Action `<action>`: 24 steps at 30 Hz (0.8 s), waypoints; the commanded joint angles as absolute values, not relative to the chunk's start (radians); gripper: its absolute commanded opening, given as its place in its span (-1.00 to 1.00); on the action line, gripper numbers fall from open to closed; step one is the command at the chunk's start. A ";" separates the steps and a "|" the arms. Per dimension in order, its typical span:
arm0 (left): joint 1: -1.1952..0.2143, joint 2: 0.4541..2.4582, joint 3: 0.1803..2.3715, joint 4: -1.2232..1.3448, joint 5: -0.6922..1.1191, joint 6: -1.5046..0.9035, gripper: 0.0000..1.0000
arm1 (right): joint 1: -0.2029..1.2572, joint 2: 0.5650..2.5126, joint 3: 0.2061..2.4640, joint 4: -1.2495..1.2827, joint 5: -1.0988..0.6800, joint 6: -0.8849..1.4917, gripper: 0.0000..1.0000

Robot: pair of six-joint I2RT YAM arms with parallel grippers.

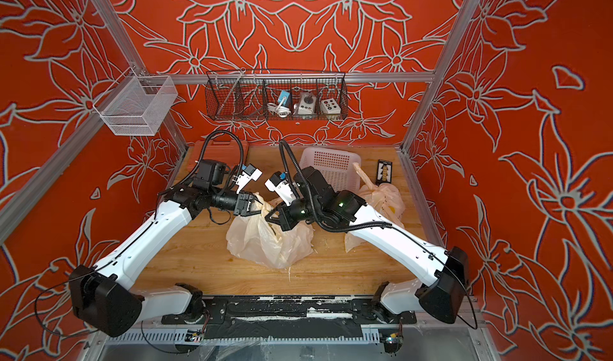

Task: Place the peach into a plastic bag & tie a knot
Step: Cross the plastic bag at the center of the board.

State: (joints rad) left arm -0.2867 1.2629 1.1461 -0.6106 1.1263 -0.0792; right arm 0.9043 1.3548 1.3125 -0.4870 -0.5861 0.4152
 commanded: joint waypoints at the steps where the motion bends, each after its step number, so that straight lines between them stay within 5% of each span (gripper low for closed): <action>1: -0.268 1.209 1.151 -0.675 1.160 -0.023 -0.41 | 0.902 1.370 1.282 -0.487 -0.597 0.453 -1.00; 8: -0.236 1.149 1.116 -0.677 1.174 -0.008 -0.19 | 0.852 1.368 1.256 -0.402 -0.712 0.565 -1.00; 13: -0.234 1.192 1.136 -0.665 1.174 -0.007 -0.68 | 0.784 1.334 1.265 -0.312 -0.811 0.668 -1.00; 24: -0.234 1.210 1.145 -0.597 1.167 -0.051 -0.73 | 0.737 1.335 1.429 -0.549 -0.780 0.551 -1.00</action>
State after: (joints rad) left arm -0.2356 1.2087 1.1221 -0.6235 1.1645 -0.0429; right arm 0.7082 1.3430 1.3830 -0.4503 -0.7685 0.6281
